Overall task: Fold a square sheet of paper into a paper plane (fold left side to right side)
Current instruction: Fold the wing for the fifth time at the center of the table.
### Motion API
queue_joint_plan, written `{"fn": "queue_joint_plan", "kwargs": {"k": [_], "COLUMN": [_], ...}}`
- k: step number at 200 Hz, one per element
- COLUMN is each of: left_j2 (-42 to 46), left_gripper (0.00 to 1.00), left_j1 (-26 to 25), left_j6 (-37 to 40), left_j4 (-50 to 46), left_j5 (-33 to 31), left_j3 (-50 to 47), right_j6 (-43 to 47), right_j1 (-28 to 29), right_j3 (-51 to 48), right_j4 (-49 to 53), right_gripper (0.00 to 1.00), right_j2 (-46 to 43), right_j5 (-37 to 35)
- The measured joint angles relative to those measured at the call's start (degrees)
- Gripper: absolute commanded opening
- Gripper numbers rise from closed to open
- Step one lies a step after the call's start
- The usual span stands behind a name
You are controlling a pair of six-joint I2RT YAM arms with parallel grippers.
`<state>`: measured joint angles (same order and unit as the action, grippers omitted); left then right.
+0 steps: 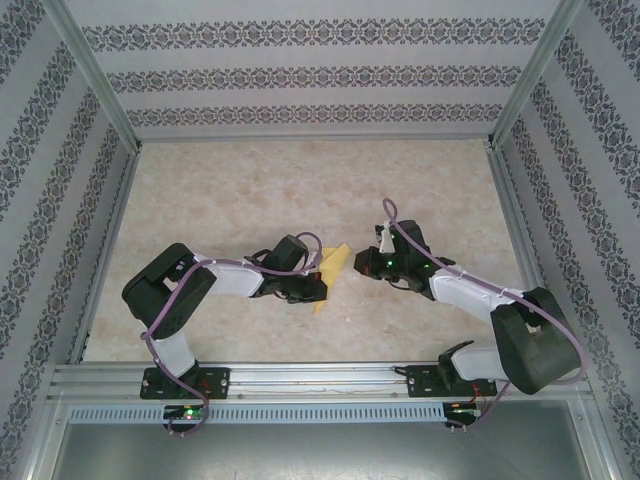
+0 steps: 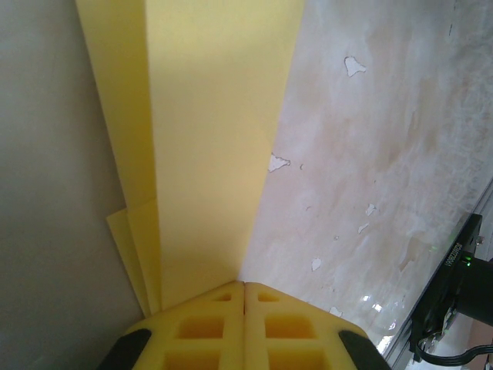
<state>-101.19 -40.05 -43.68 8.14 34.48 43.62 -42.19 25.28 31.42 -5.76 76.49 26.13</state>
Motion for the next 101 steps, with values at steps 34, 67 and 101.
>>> {"fn": "queue_joint_plan", "kwargs": {"k": [34,67,101], "left_j2": [0.00,0.00,0.00], "left_gripper": [0.03,0.03,0.03], "left_j1": [0.00,0.02,0.02], "left_j6": [0.02,0.00,0.00], "left_j4": [0.02,0.02,0.02], "left_j5": [0.00,0.00,0.00], "left_j3": [0.00,0.00,0.00], "right_j6": [-2.60,-4.04,-4.61], "right_j1": [2.93,5.07,6.47], "right_j3": [-0.07,0.20,2.93], "right_j4": [-4.26,-6.80,-8.39], "right_gripper": [0.00,0.00,0.00], "right_j2": [4.02,9.05,13.66], "right_j5": [-0.37,-0.74,-0.81]}}
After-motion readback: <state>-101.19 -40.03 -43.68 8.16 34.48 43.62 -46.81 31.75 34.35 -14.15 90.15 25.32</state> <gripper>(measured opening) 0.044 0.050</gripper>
